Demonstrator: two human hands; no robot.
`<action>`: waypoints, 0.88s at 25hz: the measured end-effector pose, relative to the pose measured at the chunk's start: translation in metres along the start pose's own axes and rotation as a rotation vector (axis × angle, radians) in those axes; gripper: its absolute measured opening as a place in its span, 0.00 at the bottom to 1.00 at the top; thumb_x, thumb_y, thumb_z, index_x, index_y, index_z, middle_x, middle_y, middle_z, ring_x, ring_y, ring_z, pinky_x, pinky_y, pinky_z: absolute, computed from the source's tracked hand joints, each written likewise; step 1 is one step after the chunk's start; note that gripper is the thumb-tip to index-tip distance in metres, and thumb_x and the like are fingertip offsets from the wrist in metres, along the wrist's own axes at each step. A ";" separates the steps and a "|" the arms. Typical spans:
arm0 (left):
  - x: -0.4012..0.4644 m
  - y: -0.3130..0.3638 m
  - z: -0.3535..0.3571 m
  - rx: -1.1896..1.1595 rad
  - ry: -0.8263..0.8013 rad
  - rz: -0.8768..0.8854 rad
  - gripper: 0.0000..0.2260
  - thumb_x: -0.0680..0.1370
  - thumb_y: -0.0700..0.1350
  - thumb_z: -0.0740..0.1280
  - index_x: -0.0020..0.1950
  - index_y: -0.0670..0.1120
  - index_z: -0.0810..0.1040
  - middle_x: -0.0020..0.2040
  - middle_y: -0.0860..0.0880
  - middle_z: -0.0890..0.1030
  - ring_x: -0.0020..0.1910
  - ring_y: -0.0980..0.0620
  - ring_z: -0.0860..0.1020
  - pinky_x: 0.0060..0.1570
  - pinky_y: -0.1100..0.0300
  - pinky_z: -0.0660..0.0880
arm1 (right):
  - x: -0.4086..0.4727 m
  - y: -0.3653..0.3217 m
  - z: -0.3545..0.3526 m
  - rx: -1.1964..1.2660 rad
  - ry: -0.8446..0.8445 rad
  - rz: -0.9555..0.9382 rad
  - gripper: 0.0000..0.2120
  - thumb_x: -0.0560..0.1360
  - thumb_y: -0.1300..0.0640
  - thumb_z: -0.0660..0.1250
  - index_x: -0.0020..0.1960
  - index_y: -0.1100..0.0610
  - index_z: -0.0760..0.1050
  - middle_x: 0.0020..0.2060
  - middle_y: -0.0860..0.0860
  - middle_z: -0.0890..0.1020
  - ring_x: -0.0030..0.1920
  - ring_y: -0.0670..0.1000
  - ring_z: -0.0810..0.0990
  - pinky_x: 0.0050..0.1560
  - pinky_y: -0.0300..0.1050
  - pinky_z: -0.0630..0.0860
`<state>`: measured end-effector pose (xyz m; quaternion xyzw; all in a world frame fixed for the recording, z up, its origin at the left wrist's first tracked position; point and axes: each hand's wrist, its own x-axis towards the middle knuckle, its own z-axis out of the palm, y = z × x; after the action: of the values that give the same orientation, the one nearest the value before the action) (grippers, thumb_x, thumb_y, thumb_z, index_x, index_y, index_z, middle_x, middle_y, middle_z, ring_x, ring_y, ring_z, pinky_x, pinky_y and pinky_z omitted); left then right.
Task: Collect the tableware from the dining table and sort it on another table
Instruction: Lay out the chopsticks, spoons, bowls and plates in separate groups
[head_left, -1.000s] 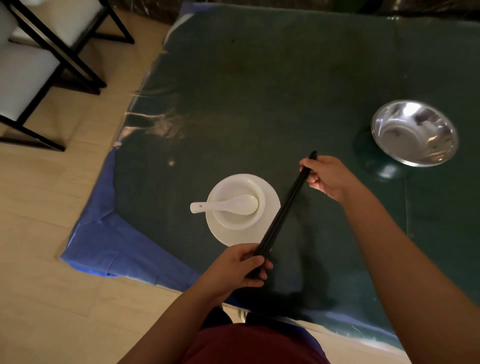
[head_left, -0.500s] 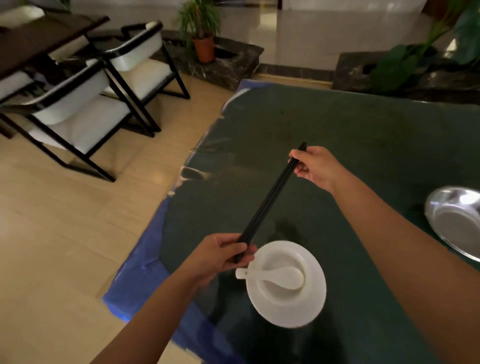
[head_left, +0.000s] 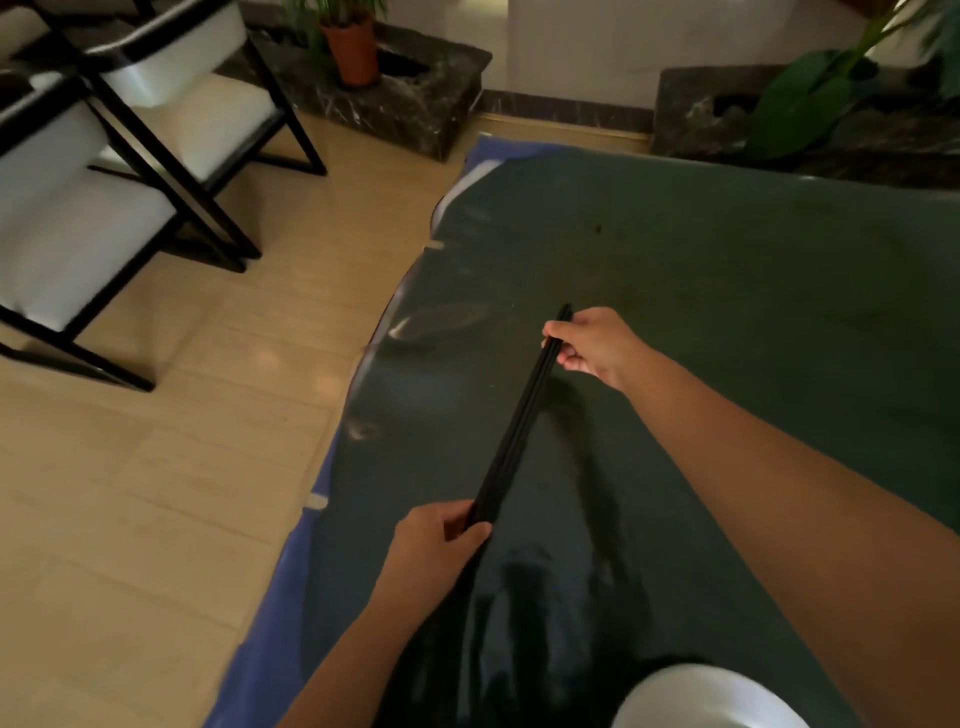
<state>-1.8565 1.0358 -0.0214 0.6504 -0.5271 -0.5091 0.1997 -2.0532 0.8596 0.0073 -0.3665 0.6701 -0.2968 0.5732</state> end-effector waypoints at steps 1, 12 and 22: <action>0.007 -0.004 -0.001 0.142 0.025 0.049 0.07 0.75 0.43 0.67 0.50 0.51 0.82 0.41 0.57 0.84 0.41 0.61 0.80 0.37 0.76 0.71 | 0.011 0.003 0.004 0.002 0.008 0.014 0.05 0.76 0.62 0.63 0.49 0.64 0.73 0.35 0.54 0.78 0.28 0.47 0.72 0.33 0.37 0.73; 0.007 -0.032 0.022 0.815 0.386 0.351 0.20 0.72 0.48 0.68 0.61 0.41 0.76 0.51 0.43 0.81 0.47 0.45 0.80 0.44 0.50 0.77 | 0.038 0.018 0.023 -0.596 0.185 -0.061 0.17 0.75 0.48 0.64 0.36 0.59 0.70 0.29 0.54 0.75 0.27 0.52 0.75 0.30 0.46 0.73; 0.003 -0.048 0.013 0.681 0.207 0.525 0.28 0.71 0.46 0.71 0.69 0.42 0.68 0.68 0.42 0.73 0.63 0.45 0.75 0.57 0.51 0.76 | -0.023 0.099 0.028 -1.207 0.117 -0.623 0.29 0.78 0.45 0.54 0.75 0.47 0.48 0.76 0.53 0.52 0.76 0.52 0.48 0.73 0.59 0.50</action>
<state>-1.8447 1.0540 -0.0662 0.5706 -0.7895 -0.1707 0.1482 -2.0390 0.9346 -0.0653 -0.7812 0.6114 -0.0417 0.1190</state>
